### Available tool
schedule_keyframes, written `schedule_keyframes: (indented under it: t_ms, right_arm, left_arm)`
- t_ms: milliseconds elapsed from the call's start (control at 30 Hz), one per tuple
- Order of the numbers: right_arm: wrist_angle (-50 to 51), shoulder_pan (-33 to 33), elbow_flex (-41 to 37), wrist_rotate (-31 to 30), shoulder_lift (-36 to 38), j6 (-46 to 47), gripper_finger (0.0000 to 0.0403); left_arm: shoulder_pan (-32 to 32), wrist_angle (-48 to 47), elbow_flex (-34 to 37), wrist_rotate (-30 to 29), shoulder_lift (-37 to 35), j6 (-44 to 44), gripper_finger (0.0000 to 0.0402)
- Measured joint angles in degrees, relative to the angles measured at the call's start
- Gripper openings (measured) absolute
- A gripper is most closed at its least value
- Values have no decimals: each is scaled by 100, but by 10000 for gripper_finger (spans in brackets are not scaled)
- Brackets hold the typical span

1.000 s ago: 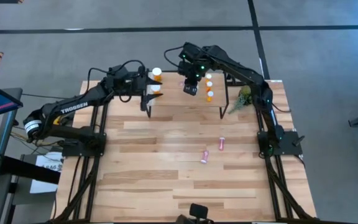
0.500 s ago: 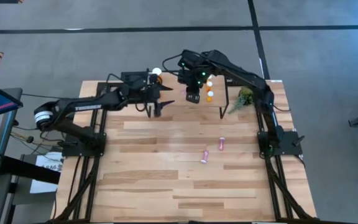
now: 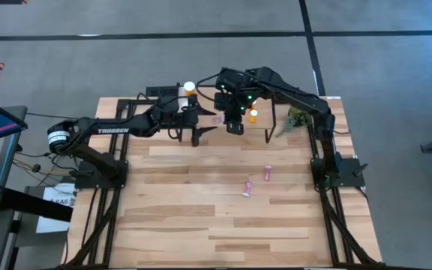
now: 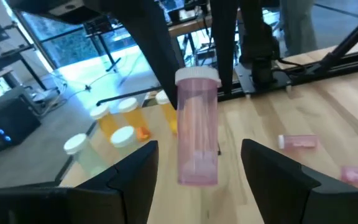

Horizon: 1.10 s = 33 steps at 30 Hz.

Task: Pick and place medicine bottles onto shelf by color
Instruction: Put the bottom right pink pill bottle on the shelf

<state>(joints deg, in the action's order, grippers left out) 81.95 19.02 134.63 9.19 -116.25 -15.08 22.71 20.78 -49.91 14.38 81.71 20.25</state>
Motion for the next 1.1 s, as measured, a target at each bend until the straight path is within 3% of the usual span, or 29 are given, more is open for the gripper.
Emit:
schedule_keyframes:
  t_ms: [267,733,1100]
  right_arm:
    - [-103,-121,0,0,-2,-1,140]
    - [-271,-179,-2,-5,-4,78,140]
    - [-493,-183,0,-4,-4,170,144]
  left_arm:
    - [-32,-107,0,-27,0,-4,181]
    - [-35,-168,0,25,-9,-171,76]
    - [-47,-90,0,31,-9,-369,80]
